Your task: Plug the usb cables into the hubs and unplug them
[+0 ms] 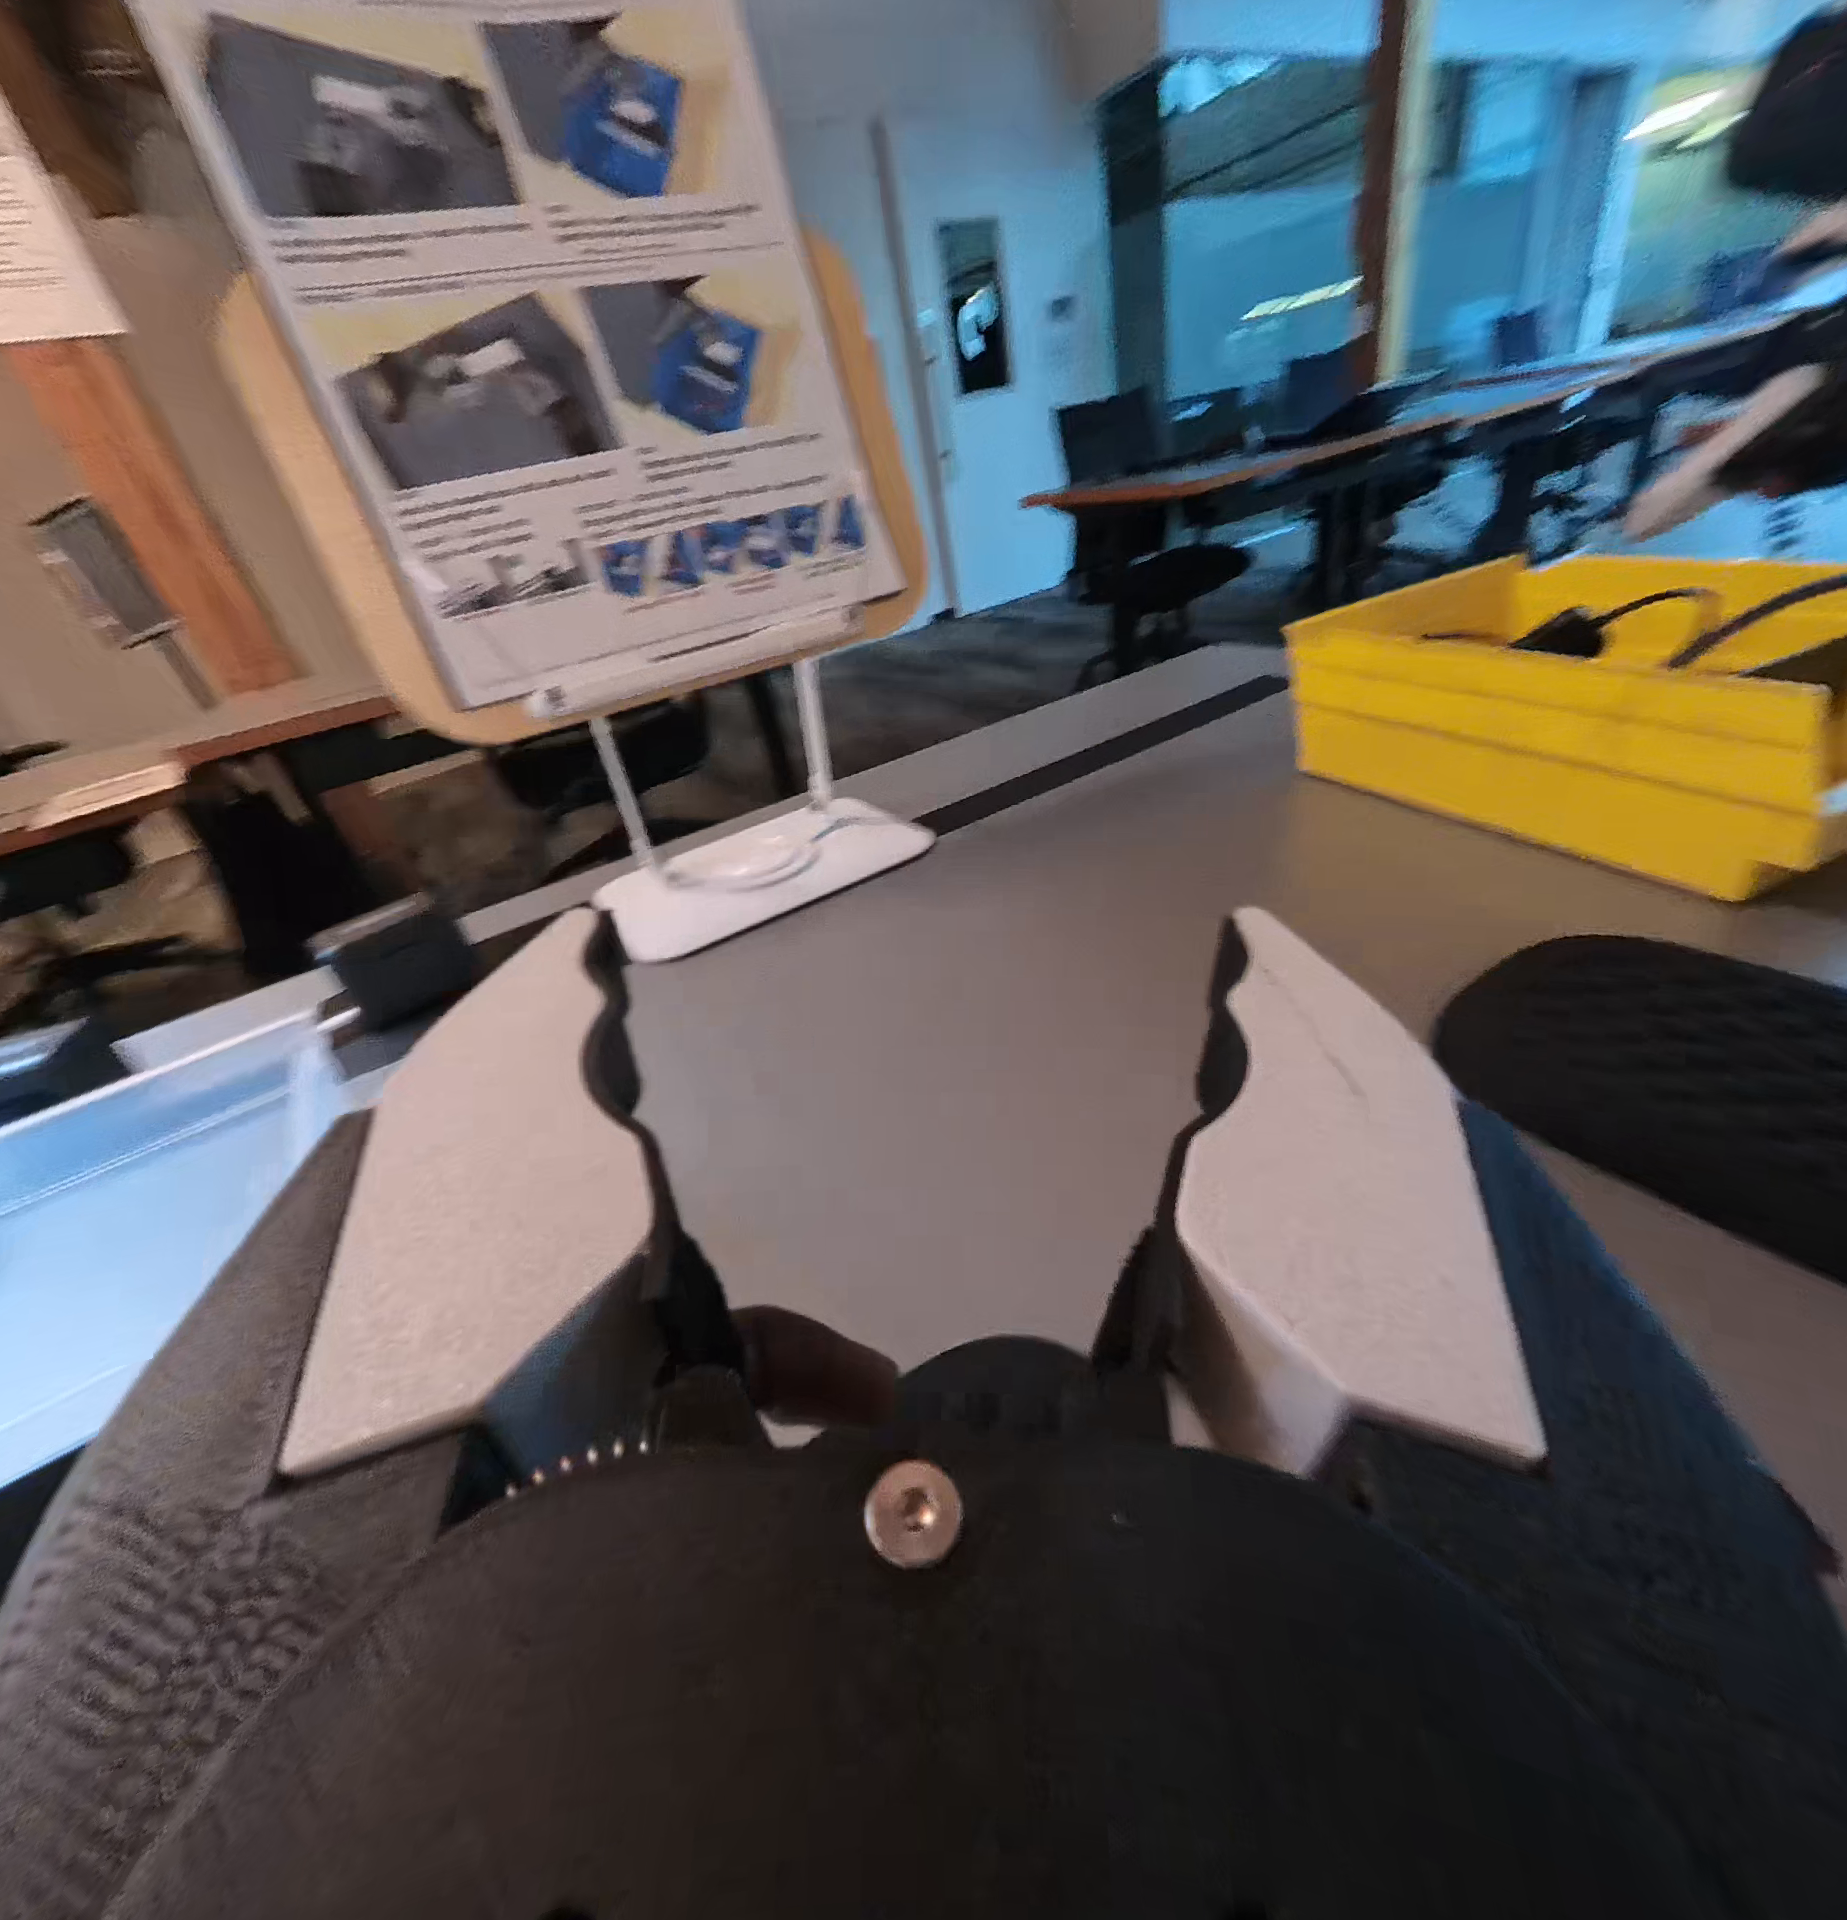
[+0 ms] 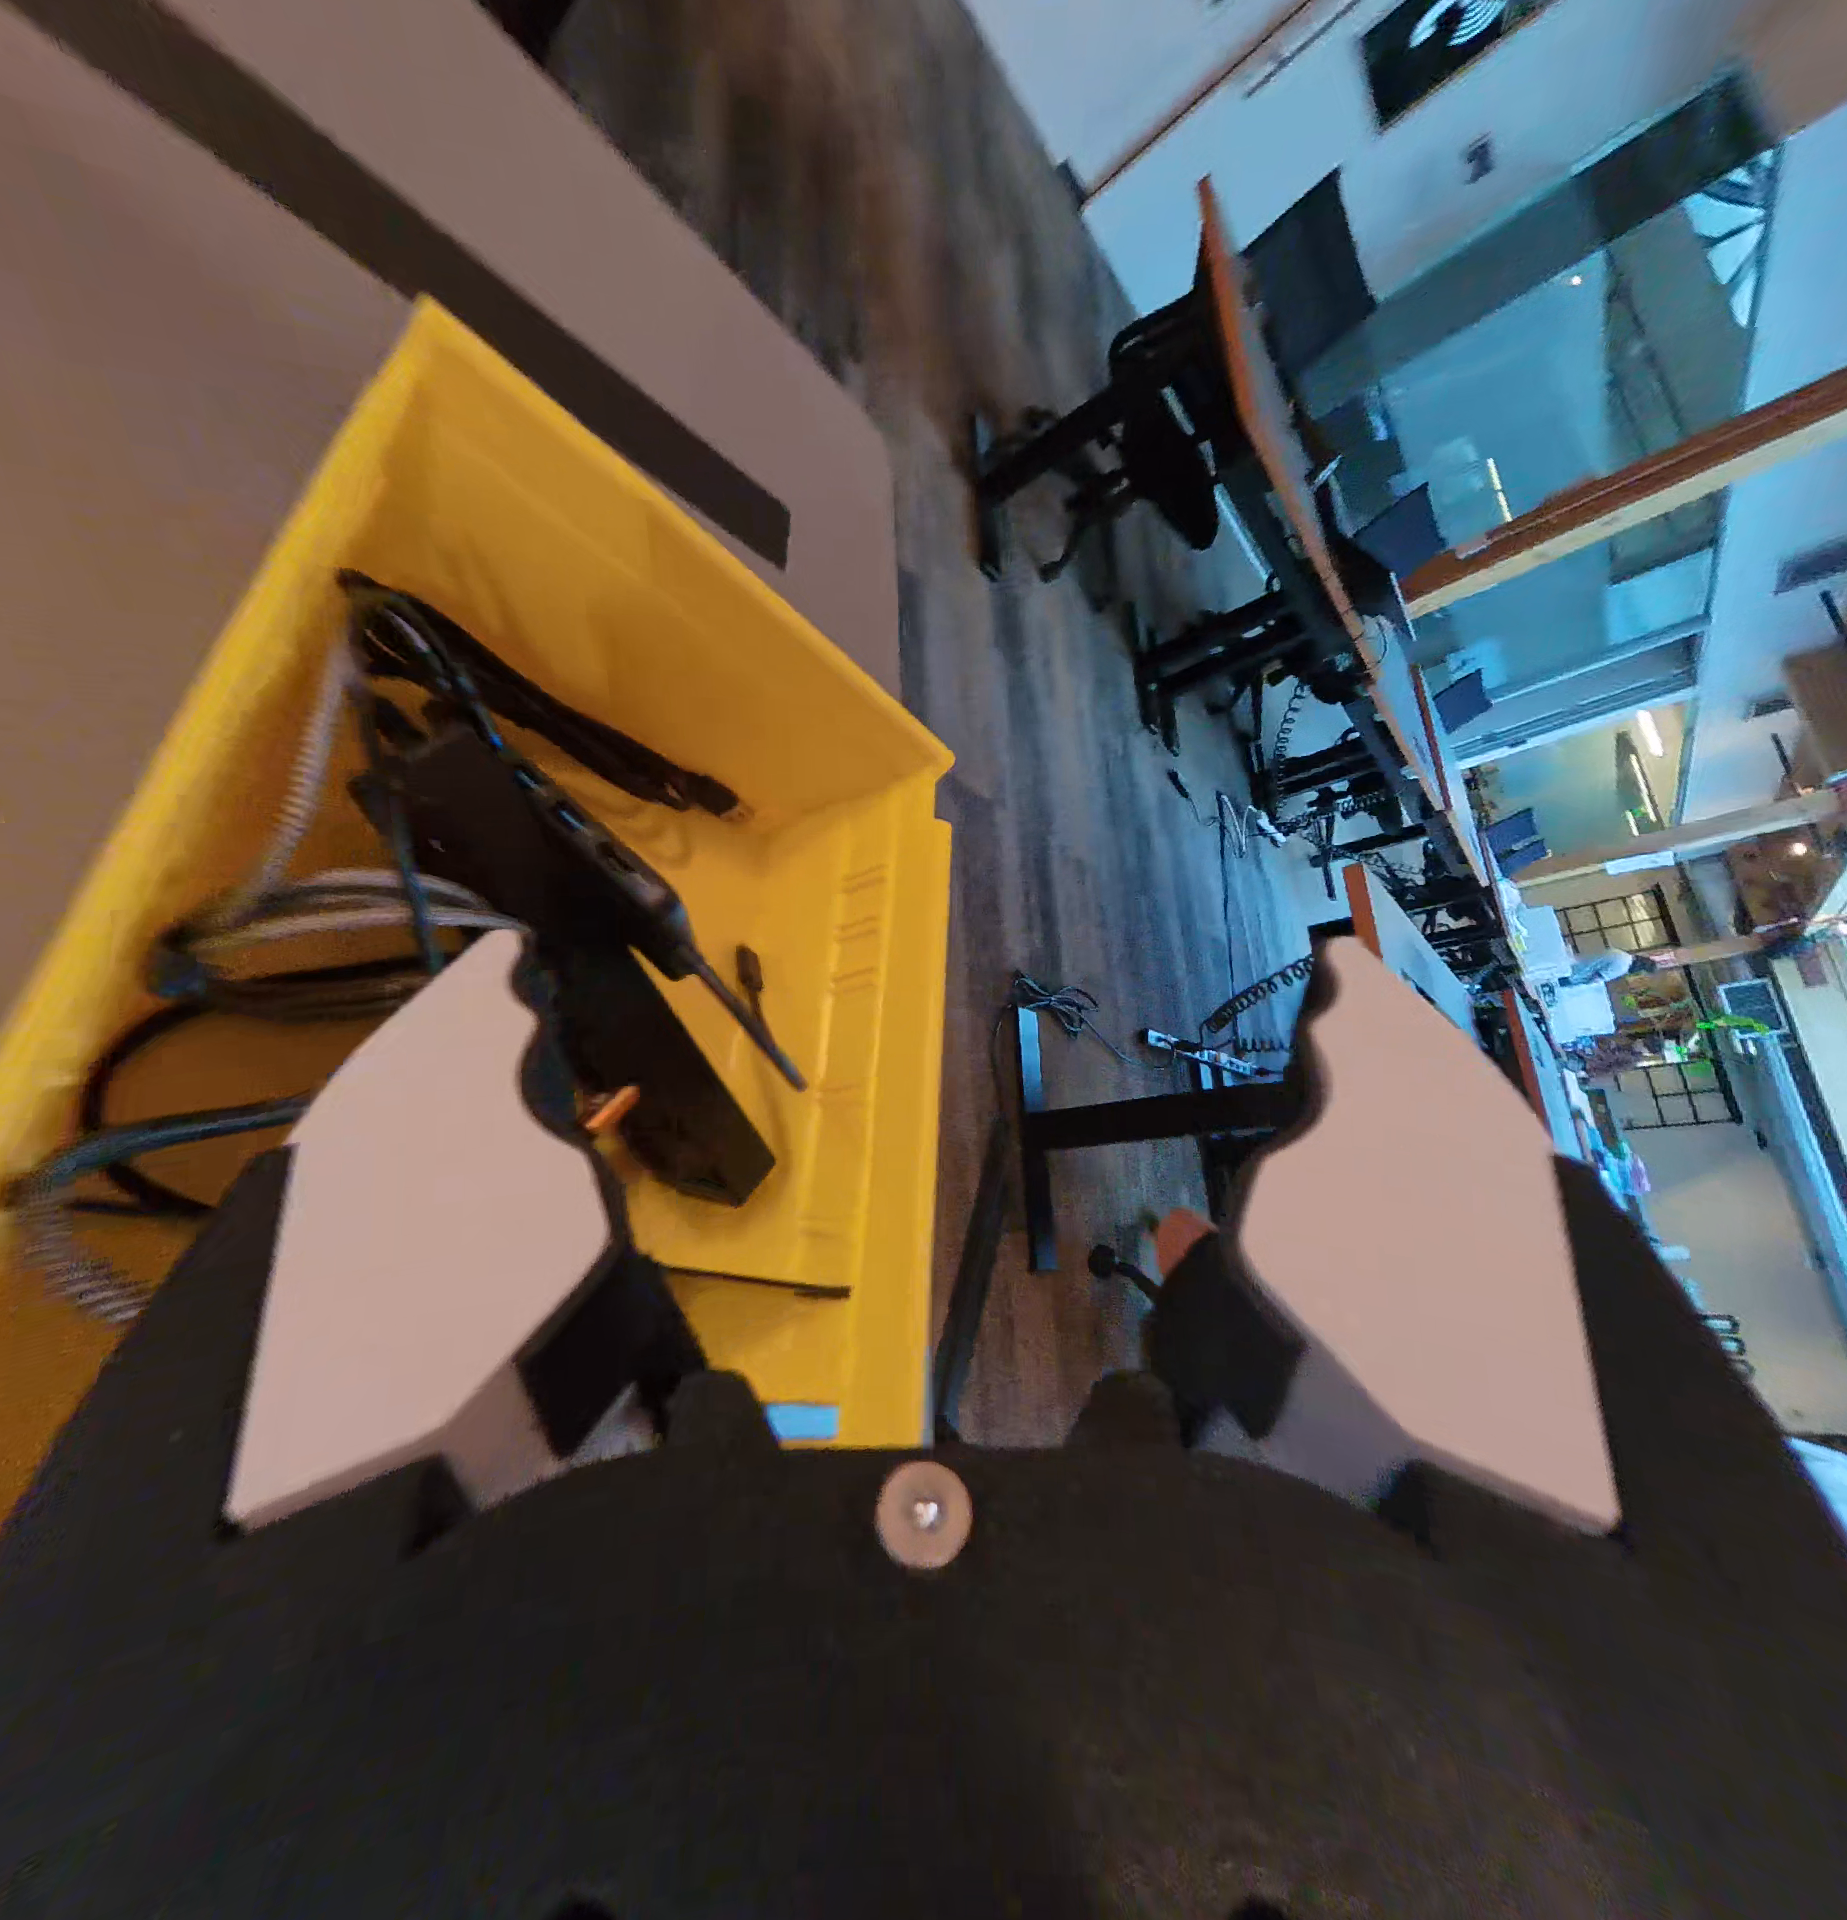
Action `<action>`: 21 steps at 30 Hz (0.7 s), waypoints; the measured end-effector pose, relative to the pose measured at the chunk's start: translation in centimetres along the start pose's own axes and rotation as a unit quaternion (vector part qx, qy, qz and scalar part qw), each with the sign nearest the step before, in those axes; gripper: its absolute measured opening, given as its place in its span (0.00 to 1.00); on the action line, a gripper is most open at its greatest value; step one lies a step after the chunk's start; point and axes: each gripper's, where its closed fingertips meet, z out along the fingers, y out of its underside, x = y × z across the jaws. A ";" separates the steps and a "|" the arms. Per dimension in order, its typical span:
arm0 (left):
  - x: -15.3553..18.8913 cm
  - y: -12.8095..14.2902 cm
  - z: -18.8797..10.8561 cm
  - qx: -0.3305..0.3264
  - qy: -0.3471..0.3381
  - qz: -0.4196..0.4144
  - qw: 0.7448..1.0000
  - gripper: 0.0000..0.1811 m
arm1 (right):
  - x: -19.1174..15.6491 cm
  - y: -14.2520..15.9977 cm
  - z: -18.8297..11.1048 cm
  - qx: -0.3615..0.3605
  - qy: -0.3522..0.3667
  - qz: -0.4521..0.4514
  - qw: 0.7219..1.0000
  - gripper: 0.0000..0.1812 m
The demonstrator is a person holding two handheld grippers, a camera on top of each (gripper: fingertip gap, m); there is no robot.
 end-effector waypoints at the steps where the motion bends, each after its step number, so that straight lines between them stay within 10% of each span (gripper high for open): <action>1: -0.9 0.2 -0.2 -0.020 -0.025 0.011 0.999 0.64 | -0.5 -0.4 -1.1 0.010 0.005 0.014 1.000 0.78; 10: -10.8 6.0 -5.3 -0.249 -0.213 0.063 0.943 0.73 | -8.4 -1.3 -7.3 0.023 -0.022 0.142 0.989 0.80; 21: -11.5 10.9 -6.7 -0.353 -0.175 0.017 0.919 0.66 | -16.8 3.3 -5.5 -0.070 -0.100 0.133 0.984 0.78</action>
